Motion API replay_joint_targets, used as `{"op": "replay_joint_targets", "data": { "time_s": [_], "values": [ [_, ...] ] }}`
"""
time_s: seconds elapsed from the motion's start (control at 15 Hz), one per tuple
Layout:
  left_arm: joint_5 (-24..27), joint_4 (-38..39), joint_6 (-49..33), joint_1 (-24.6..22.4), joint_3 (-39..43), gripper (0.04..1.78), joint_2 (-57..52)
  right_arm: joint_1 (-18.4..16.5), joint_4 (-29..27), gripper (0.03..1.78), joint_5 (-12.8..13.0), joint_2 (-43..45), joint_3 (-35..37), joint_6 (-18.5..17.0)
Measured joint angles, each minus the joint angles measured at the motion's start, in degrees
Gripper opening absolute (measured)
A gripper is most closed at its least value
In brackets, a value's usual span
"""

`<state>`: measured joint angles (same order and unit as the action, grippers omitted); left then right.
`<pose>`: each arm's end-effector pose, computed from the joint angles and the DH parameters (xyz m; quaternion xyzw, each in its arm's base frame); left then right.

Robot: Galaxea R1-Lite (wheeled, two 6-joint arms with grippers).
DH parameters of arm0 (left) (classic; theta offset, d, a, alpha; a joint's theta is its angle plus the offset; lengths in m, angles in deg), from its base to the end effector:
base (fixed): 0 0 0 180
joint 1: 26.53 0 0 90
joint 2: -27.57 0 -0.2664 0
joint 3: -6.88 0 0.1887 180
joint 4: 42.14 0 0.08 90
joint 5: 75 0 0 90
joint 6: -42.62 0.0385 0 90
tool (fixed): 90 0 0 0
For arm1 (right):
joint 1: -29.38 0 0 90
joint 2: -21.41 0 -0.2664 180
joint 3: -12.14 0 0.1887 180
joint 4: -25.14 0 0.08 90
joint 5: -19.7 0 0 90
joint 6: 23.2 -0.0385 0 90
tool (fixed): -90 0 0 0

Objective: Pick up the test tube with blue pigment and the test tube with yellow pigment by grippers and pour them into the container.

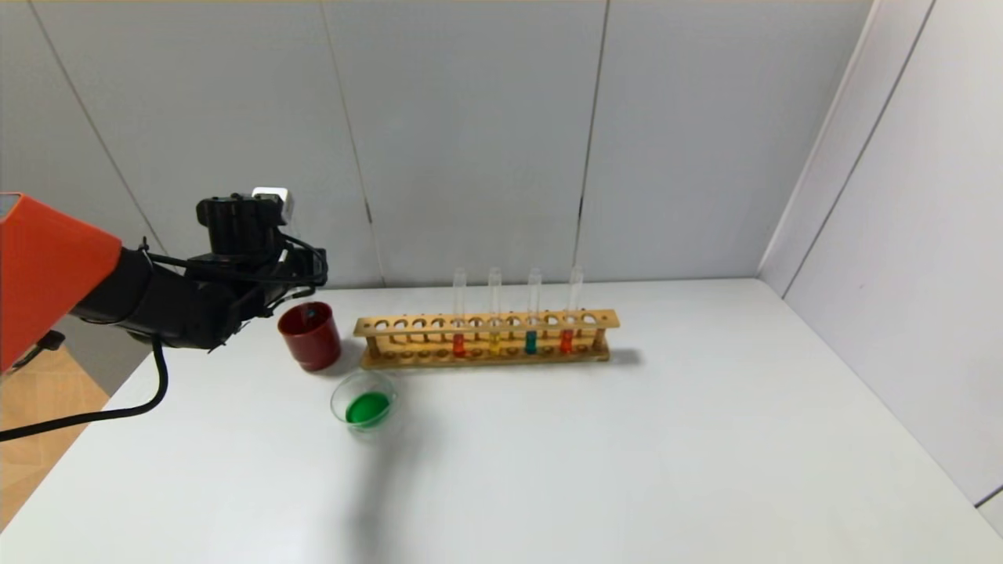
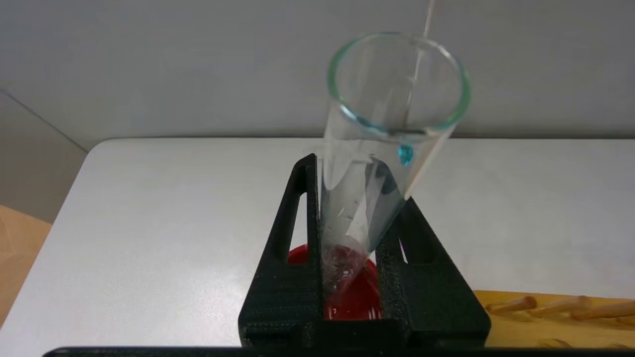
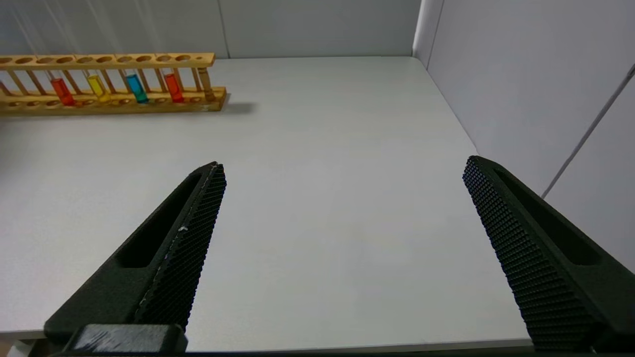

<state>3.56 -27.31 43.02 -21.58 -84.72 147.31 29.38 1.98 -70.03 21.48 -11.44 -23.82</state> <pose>0.4122 -0.0280 0.1152 0.0200 0.1149 0.0558 0.9916 0.0249 -0.0002 0.0764 0.0054 -0.0043 -0.0023 1.0000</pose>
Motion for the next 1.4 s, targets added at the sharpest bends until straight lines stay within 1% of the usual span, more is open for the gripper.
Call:
{"op": "replay_joint_targets", "data": {
  "time_s": [0.6,0.73,0.8,0.87,0.93,1.0,1.2,1.27,1.4],
  "values": [
    [0.0,0.1,0.1,-0.1,3.1,0.34,0.8,0.0,0.0,1.75,0.0,0.0,0.0,0.0],
    [0.4,0.1,0.2,-0.1,3.9,0.38,0.8,0.0,0.0,1.75,0.0,0.0,0.0,0.0],
    [0.4,0.1,0.3,0.0,4.0,0.43,0.8,0.0,0.0,1.75,0.0,0.0,0.0,0.0],
    [0.4,0.1,0.3,0.0,4.0,0.50,0.8,0.0,0.0,1.75,0.0,0.0,0.0,0.0],
    [0.4,0.1,0.3,0.0,4.1,0.61,0.8,0.0,0.0,1.75,0.0,0.0,0.0,0.0],
    [0.4,0.1,0.3,0.0,4.2,0.75,0.9,0.0,0.0,1.75,0.0,0.0,0.0,0.0],
    [0.4,0.1,0.3,0.2,4.6,1.27,0.8,0.0,0.0,1.75,0.0,0.0,0.0,0.0],
    [0.4,0.1,0.4,0.4,4.8,1.41,0.6,0.0,0.0,1.75,0.0,0.0,0.0,0.0],
    [0.4,0.1,0.2,0.9,5.3,1.62,-0.5,0.0,0.0,1.75,0.0,0.0,0.0,0.0]
  ]
}}
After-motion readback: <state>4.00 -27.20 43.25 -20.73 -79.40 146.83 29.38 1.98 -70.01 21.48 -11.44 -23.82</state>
